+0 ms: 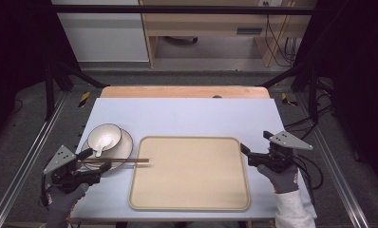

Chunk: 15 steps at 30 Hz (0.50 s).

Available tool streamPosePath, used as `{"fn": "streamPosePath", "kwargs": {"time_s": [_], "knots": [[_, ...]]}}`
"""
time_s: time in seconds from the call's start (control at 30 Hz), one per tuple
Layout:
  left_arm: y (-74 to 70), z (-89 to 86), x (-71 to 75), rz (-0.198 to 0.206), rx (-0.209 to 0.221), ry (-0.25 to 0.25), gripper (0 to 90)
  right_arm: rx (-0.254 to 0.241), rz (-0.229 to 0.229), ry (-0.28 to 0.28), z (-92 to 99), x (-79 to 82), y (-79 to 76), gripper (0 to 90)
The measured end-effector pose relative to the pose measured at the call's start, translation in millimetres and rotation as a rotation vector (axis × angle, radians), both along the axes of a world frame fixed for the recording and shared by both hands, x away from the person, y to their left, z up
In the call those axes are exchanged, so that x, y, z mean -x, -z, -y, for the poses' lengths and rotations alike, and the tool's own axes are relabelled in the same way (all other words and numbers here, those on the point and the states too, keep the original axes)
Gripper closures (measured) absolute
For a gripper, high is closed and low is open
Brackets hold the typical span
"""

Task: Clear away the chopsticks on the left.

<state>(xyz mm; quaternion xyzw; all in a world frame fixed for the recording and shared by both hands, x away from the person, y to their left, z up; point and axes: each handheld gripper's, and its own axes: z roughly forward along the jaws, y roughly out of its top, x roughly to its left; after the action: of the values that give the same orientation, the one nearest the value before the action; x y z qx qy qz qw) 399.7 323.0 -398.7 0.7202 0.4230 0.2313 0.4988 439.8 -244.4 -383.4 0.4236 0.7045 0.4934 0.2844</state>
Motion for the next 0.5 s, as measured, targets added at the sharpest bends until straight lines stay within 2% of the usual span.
{"fn": "streamPosePath", "kwargs": {"time_s": [0.27,0.37,0.47,0.5], "knots": [[3.8,-16.4,6.5,-0.017,-0.018,-0.006,12.5,-0.001,-0.011,-0.006,-2.9,0.1,0.9,5.5],[8.1,-23.5,6.2,-0.039,-0.055,-0.018,13.5,-0.002,-0.017,-0.01,-4.1,-0.2,1.3,5.5],[11.7,-27.0,4.6,-0.05,-0.07,-0.031,15.9,-0.001,-0.021,-0.01,-5.1,-0.7,2.0,5.6],[16.6,-28.2,1.6,-0.068,-0.089,-0.048,16.6,-0.003,-0.026,-0.01,-5.6,-0.7,2.2,5.6]]}}
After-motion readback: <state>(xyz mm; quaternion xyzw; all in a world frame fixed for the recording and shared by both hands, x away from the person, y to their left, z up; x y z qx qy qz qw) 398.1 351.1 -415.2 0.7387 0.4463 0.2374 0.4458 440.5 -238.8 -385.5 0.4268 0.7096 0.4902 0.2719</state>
